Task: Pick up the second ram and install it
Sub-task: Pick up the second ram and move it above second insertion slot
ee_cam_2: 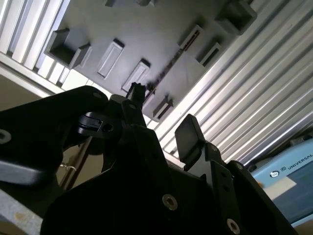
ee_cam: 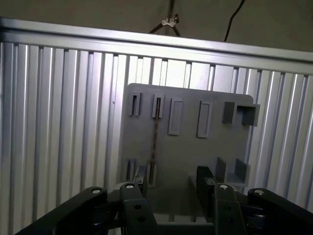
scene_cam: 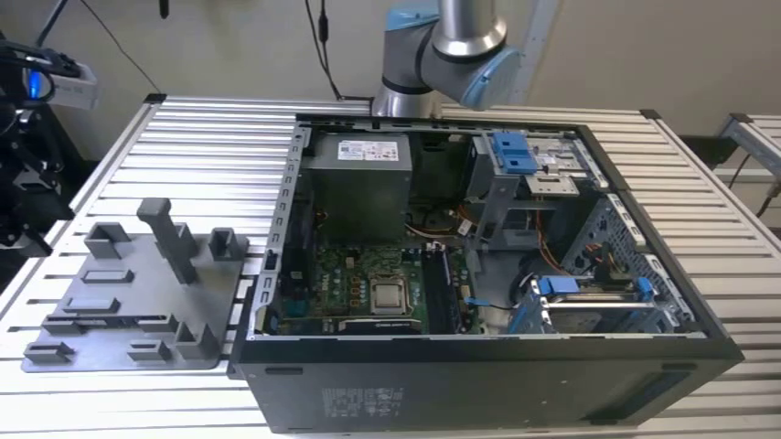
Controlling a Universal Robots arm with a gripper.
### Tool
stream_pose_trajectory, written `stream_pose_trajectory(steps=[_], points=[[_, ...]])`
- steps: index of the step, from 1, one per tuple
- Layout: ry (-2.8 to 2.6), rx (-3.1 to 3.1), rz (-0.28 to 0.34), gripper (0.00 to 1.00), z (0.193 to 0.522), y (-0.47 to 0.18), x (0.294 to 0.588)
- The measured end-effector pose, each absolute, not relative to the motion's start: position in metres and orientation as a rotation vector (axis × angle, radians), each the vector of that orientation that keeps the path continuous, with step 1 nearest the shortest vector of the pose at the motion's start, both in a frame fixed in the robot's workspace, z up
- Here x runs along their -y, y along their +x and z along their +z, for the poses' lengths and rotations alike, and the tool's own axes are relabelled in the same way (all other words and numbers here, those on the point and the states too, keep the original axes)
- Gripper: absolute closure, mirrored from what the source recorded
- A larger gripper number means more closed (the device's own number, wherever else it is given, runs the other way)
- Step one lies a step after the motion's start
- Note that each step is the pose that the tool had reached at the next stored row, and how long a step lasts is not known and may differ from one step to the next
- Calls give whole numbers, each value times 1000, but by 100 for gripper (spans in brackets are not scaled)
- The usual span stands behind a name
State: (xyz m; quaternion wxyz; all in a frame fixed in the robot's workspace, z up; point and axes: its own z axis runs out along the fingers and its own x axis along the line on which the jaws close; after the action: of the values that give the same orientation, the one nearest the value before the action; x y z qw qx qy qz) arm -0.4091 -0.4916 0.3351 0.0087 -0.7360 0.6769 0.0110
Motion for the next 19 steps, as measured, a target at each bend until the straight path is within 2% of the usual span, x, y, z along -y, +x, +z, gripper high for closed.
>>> stream_pose_trajectory(steps=[8, 19], points=[[-2286, -2101, 62, 46, 327, -409, 492], [-2299, -2111, 40, 46, 317, -409, 492]])
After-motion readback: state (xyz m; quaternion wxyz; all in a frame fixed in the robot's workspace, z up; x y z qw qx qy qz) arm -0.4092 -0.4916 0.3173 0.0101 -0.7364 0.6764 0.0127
